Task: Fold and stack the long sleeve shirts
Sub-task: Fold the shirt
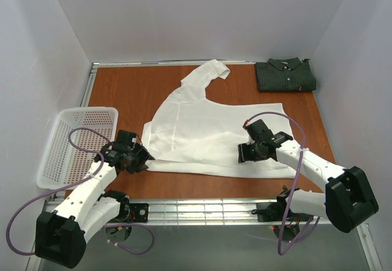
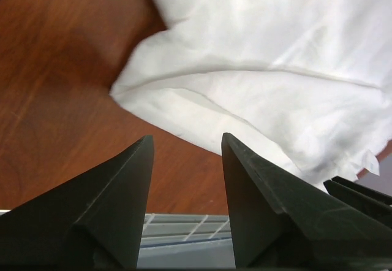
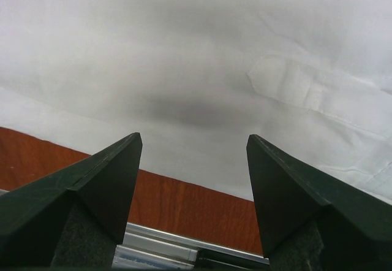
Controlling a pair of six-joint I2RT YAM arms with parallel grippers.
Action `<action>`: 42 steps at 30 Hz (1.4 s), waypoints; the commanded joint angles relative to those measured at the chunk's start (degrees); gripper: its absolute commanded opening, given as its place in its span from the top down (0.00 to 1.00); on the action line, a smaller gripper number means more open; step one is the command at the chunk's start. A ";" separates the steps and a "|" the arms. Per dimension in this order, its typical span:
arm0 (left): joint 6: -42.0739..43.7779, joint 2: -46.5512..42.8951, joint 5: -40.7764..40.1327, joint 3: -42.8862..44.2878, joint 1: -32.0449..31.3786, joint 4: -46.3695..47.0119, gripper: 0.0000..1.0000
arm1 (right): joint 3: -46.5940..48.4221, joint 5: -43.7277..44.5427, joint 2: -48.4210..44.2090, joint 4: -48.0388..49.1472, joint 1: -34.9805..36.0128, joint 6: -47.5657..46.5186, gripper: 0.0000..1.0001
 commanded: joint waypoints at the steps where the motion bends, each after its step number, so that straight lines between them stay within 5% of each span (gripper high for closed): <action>1: 3.02 -0.25 2.16 7.69 0.41 -1.12 0.57 | 6.43 1.29 -2.96 -2.04 1.19 -0.25 0.35; 6: 11.34 7.82 0.40 15.61 0.41 5.36 0.51 | 13.90 7.52 0.10 -1.33 1.10 -3.85 0.34; 11: 17.86 26.85 -0.30 24.49 0.41 11.27 0.47 | 20.94 7.90 9.06 0.42 1.19 -5.52 0.34; 18: 20.42 36.40 -3.03 27.06 0.41 12.67 0.47 | 17.44 4.63 14.61 6.48 1.89 -5.09 0.34; 27: 16.74 34.83 -2.51 14.68 0.41 11.97 0.48 | 7.68 2.00 17.25 8.43 6.37 -2.63 0.34; 35: 13.22 23.15 -1.71 5.00 2.42 6.54 0.48 | 1.35 0.15 12.08 2.01 11.74 2.38 0.33; 42: 24.78 22.94 -7.08 23.94 2.96 4.92 0.37 | 22.05 11.65 7.49 -8.18 6.67 -11.48 0.32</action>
